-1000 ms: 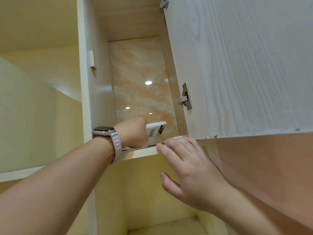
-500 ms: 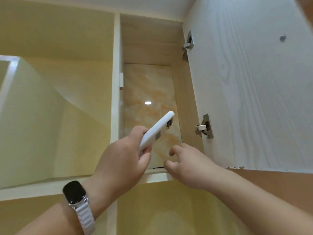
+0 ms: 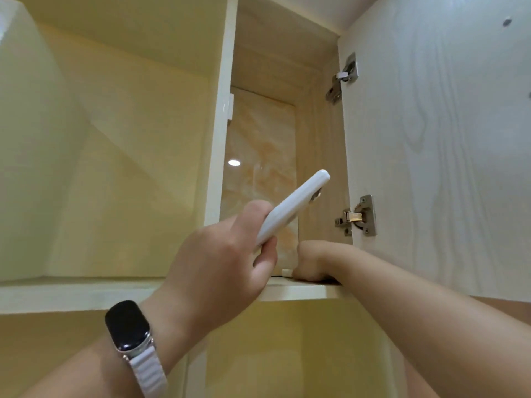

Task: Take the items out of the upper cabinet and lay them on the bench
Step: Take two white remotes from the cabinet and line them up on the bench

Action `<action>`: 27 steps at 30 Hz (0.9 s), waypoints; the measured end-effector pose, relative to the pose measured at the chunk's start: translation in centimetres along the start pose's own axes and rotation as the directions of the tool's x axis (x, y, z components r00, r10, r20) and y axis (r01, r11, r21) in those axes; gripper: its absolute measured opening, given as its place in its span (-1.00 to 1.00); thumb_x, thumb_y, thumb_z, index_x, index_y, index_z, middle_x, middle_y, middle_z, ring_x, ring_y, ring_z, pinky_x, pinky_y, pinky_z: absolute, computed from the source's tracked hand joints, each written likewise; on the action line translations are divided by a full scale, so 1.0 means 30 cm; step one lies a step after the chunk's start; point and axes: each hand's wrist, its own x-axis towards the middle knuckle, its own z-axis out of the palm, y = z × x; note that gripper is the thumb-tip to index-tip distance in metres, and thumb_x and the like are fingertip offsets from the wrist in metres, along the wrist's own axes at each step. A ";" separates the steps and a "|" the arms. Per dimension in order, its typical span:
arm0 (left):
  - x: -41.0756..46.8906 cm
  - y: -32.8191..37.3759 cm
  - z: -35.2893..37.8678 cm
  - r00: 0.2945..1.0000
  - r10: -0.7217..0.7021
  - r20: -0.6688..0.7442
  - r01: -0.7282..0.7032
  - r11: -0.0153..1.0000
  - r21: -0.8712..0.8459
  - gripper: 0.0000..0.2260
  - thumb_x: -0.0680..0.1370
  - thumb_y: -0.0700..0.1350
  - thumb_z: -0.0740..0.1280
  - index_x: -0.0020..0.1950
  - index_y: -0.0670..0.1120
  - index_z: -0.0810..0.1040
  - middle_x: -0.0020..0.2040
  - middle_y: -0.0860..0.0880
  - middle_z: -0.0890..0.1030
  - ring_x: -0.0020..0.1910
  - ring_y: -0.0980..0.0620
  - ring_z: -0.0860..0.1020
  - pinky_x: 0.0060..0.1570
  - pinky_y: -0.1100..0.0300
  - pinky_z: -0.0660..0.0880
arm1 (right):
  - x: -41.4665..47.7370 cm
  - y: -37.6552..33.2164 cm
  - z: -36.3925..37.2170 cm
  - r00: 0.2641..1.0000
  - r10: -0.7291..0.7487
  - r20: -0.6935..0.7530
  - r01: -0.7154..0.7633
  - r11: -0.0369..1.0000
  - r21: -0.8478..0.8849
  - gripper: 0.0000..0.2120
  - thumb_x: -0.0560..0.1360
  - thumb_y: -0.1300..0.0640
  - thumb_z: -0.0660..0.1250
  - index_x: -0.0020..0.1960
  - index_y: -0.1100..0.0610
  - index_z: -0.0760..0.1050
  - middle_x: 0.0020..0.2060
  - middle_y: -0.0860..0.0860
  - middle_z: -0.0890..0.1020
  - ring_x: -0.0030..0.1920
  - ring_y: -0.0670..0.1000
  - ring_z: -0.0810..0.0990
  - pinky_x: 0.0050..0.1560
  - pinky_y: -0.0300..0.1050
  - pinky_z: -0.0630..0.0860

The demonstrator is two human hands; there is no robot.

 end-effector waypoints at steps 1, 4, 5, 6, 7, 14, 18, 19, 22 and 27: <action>0.000 0.001 -0.001 1.000 -0.006 0.001 0.006 1.000 -0.006 -0.76 0.45 -0.09 0.33 0.09 0.00 0.41 -0.39 0.05 0.53 -0.53 -0.03 0.40 -0.61 0.10 0.37 | -0.004 -0.001 -0.002 1.000 0.001 0.001 -0.001 1.000 -0.001 -0.61 0.56 -0.07 0.25 0.19 0.22 0.51 0.12 0.13 0.60 0.08 0.16 0.56 0.00 -0.08 0.45; -0.001 0.002 -0.001 1.000 -0.011 -0.001 0.011 1.000 -0.023 -0.74 0.46 -0.07 0.32 0.12 0.01 0.37 -0.33 0.03 0.58 -0.51 -0.06 0.45 -0.59 0.07 0.41 | -0.022 0.002 -0.021 1.000 0.016 -0.005 -0.016 0.999 0.034 -0.76 0.47 -0.04 0.27 -0.10 0.15 0.51 -0.12 0.07 0.60 -0.10 0.12 0.57 -0.10 -0.09 0.50; -0.002 0.001 -0.001 1.000 -0.014 -0.002 0.014 0.999 -0.030 -0.74 0.47 -0.07 0.31 0.12 0.01 0.36 -0.32 0.02 0.59 -0.50 -0.07 0.46 -0.58 0.06 0.42 | -0.025 0.005 -0.027 1.000 0.012 -0.007 -0.012 0.999 0.048 -0.76 0.44 -0.06 0.26 -0.11 0.13 0.49 -0.14 0.05 0.59 -0.10 0.12 0.58 -0.06 -0.07 0.53; -0.004 0.000 0.000 1.000 -0.019 -0.002 0.019 0.999 -0.037 -0.74 0.47 -0.07 0.31 0.12 0.01 0.36 -0.31 0.02 0.60 -0.49 -0.08 0.47 -0.57 0.05 0.43 | -0.028 0.009 -0.031 1.000 0.000 -0.009 0.001 0.998 0.059 -0.74 0.43 -0.08 0.24 -0.10 0.11 0.49 -0.12 0.04 0.58 -0.08 0.12 0.58 0.00 -0.04 0.54; -0.005 -0.001 0.001 1.000 -0.023 -0.002 0.022 0.999 -0.040 -0.74 0.47 -0.07 0.32 0.12 0.02 0.36 -0.31 0.01 0.60 -0.48 -0.09 0.48 -0.56 0.04 0.43 | -0.033 0.010 -0.034 1.000 -0.015 -0.012 0.016 0.998 0.064 -0.73 0.42 -0.11 0.22 -0.09 0.09 0.48 -0.09 0.03 0.58 -0.05 0.12 0.57 0.05 -0.01 0.53; -0.001 0.008 0.003 1.000 -0.026 0.000 0.026 0.999 -0.043 -0.76 0.46 -0.10 0.33 0.08 0.00 0.38 -0.33 -0.03 0.59 -0.49 -0.13 0.47 -0.57 0.01 0.44 | -0.125 0.022 -0.049 0.979 -0.156 -0.131 0.157 0.988 -0.003 -0.72 0.60 -0.05 0.13 -0.01 0.15 0.46 -0.13 0.06 0.54 -0.12 0.14 0.52 -0.15 -0.08 0.40; 0.001 0.022 0.002 1.000 -0.026 0.002 0.026 0.999 -0.020 -0.76 0.45 -0.12 0.35 0.08 -0.01 0.40 -0.35 -0.03 0.58 -0.50 -0.15 0.45 -0.59 0.03 0.42 | -0.210 0.054 -0.071 0.962 -0.176 -0.210 0.175 0.984 -0.023 -0.73 0.52 -0.03 0.25 -0.04 0.18 0.52 -0.16 0.13 0.62 -0.21 0.15 0.60 -0.28 -0.08 0.47; -0.001 0.025 0.001 1.000 -0.024 0.005 0.024 1.000 -0.010 -0.76 0.45 -0.12 0.35 0.08 -0.01 0.40 -0.35 -0.03 0.57 -0.50 -0.15 0.45 -0.59 0.02 0.42 | -0.236 0.059 -0.078 0.959 -0.190 -0.212 0.189 0.982 -0.025 -0.74 0.51 -0.03 0.28 -0.05 0.18 0.53 -0.17 0.12 0.62 -0.21 0.14 0.60 -0.29 -0.09 0.46; -0.021 0.044 -0.007 0.999 -0.041 0.021 0.041 0.999 -0.005 -0.77 0.47 -0.09 0.32 0.11 -0.01 0.41 -0.32 -0.03 0.58 -0.49 -0.16 0.47 -0.58 0.01 0.44 | -0.308 0.075 -0.087 0.934 -0.226 -0.278 0.239 0.971 0.012 -0.80 0.52 0.00 0.31 -0.13 0.14 0.49 -0.23 0.07 0.57 -0.28 0.10 0.52 -0.34 -0.12 0.40; -0.088 0.144 -0.032 0.990 -0.136 -0.020 0.136 0.991 -0.010 -0.74 0.47 -0.03 0.28 0.14 -0.01 0.45 -0.27 0.06 0.60 -0.47 0.02 0.44 -0.57 0.21 0.39 | -0.406 0.117 0.000 0.841 -0.186 -0.508 0.340 0.912 0.229 -0.71 0.53 0.01 0.28 -0.30 0.01 0.25 -0.36 -0.02 0.45 -0.39 0.04 0.42 -0.38 -0.10 0.38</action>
